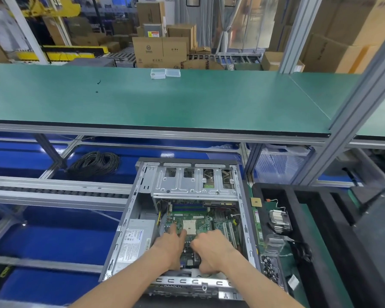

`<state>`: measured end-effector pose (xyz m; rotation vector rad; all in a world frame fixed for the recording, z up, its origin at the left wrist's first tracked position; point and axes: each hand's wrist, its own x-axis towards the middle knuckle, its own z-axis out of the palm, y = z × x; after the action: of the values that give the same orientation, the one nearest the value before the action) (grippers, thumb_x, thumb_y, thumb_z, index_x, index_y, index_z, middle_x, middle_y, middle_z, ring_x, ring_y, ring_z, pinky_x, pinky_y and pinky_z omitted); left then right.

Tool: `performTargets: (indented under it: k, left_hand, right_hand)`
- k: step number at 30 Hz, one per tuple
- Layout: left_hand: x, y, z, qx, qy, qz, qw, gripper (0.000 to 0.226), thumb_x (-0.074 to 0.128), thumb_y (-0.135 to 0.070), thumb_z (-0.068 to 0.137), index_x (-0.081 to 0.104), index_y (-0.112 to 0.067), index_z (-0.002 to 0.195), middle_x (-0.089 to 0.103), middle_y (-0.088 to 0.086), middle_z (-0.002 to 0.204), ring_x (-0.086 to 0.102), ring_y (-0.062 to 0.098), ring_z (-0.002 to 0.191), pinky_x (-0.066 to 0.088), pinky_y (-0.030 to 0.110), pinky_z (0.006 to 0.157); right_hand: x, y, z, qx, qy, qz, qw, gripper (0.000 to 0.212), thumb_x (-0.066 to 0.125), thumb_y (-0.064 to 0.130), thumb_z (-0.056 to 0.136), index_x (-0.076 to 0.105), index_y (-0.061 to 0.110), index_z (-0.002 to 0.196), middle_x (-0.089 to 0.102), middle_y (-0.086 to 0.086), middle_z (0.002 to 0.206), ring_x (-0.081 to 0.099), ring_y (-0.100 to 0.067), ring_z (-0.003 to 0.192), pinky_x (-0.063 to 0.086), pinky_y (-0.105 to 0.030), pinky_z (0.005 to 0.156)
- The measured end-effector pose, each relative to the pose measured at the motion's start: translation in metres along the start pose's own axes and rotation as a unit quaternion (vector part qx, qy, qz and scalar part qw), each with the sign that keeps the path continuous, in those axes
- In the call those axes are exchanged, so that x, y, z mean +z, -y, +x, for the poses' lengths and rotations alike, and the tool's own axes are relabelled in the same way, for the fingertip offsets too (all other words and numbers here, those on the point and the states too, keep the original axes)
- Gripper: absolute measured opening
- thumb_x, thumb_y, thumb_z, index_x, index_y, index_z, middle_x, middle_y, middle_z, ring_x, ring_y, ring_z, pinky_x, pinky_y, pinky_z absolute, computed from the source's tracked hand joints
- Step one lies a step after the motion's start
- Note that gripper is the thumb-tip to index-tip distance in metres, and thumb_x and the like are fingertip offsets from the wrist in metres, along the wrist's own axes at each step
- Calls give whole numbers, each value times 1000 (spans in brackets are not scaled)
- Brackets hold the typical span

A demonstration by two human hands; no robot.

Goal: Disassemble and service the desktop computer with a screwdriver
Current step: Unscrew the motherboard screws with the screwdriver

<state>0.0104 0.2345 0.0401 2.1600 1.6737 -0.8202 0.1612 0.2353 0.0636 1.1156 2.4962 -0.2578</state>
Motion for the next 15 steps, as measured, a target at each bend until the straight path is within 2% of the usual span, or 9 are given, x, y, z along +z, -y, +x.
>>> performTargets:
  k: [5, 9, 10, 13, 15]
  left_hand:
    - [-4, -1, -6, 5, -29, -3, 1000, 94, 75, -32, 81, 15, -13, 152, 9, 28, 154, 56, 44, 120, 54, 46, 94]
    - [-12, 1, -10, 7, -57, 47, 997, 88, 74, -38, 80, 23, -12, 147, 19, 25, 151, 59, 42, 110, 54, 43, 83]
    - [-14, 3, -11, 7, -68, 67, 995, 87, 73, -41, 80, 26, -11, 146, 23, 23, 151, 56, 41, 114, 52, 43, 85]
    - [-22, 8, -13, 25, -105, 134, 985, 80, 67, -44, 79, 34, -8, 143, 35, 20, 145, 40, 40, 128, 38, 48, 104]
    - [-27, 14, -14, 43, -117, 155, 980, 77, 64, -45, 75, 41, -11, 140, 40, 17, 140, 39, 37, 125, 33, 49, 103]
  right_hand:
    - [4, -6, -2, 37, -51, 50, 997, 22, 60, 17, 69, 61, 13, 90, 60, -5, 86, 59, -26, 80, 53, -41, 78]
    - [5, -9, -3, 56, -100, 107, 988, 31, 55, 18, 65, 63, 17, 95, 62, -2, 93, 57, -23, 91, 54, -40, 79]
    - [5, -9, -4, 61, -110, 120, 985, 32, 55, 18, 64, 62, 19, 95, 62, 0, 95, 56, -22, 93, 54, -40, 80]
    - [5, -9, -5, 73, -130, 162, 975, 31, 54, 18, 61, 55, 24, 92, 57, 7, 93, 54, -17, 91, 55, -39, 79]
    - [4, -9, -8, 80, -135, 186, 970, 32, 52, 18, 60, 51, 26, 91, 53, 10, 91, 56, -17, 89, 56, -39, 78]
